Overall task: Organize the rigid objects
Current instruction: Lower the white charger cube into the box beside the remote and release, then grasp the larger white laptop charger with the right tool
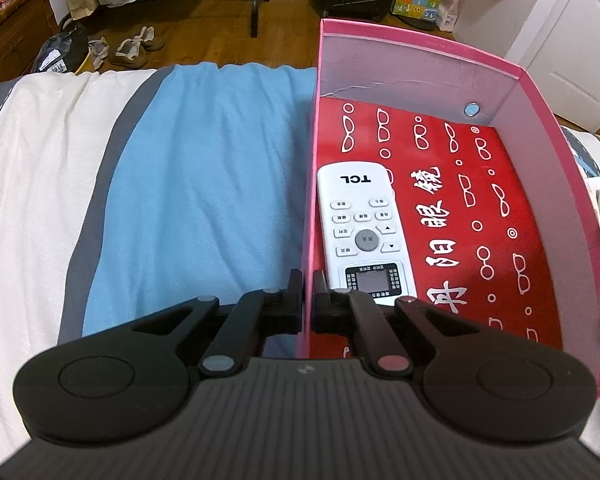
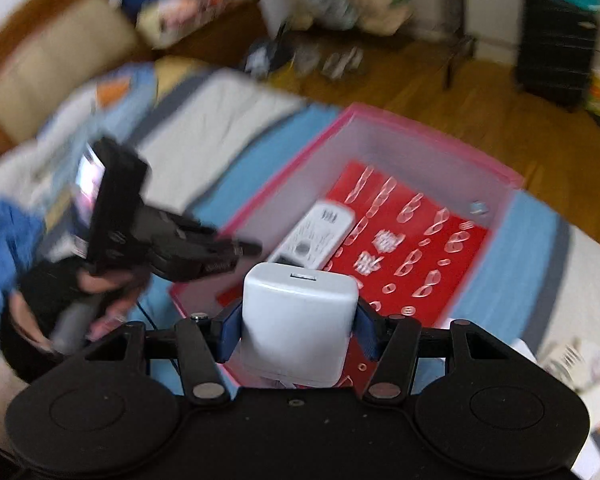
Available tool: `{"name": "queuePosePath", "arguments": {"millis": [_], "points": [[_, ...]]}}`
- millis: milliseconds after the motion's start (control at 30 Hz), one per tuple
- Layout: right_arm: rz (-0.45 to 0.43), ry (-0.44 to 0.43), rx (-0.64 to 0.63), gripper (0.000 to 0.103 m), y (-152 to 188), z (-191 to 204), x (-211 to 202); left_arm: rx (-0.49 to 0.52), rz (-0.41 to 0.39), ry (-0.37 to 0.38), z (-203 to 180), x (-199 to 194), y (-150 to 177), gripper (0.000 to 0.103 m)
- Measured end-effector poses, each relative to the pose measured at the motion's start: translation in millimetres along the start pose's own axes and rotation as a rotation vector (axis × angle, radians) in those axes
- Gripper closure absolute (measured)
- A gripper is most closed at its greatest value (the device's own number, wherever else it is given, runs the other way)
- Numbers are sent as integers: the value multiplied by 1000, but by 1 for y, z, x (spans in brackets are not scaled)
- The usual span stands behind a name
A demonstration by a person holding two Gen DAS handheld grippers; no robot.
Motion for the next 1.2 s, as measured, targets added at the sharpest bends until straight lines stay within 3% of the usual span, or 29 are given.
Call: {"name": "queuePosePath", "arguments": {"millis": [167, 300, 433, 600, 833, 967, 1200], "points": [[184, 117, -94, 41, 1, -12, 65, 12, 0, -15, -3, 1, 2, 100], [221, 158, -41, 41, 4, -33, 91, 16, -12, -15, -3, -2, 2, 100], [168, 111, 68, 40, 5, -49, 87, 16, -14, -17, -4, -4, 2, 100], [98, 72, 47, 41, 5, -39, 59, 18, -12, -22, -5, -4, 2, 100], [-106, 22, 71, 41, 19, -23, -27, 13, -14, -19, -5, -6, 2, 100], [-187, 62, 136, 41, 42, -35, -82, 10, -16, -13, -3, -7, 2, 100], [-291, 242, 290, 40, 107, -99, -133, 17, -43, -14, -2, -16, 0, 100]]}}
Point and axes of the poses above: each gripper's, at about its wrist camera, not at the fingertips, and x roughly the way its jaws point, z to its left, y to its underside, the point moved 5 cm from there along x, roughly the way its jaws point, and after that the axes turned 13 degrees about -y, right-handed, at the moved point
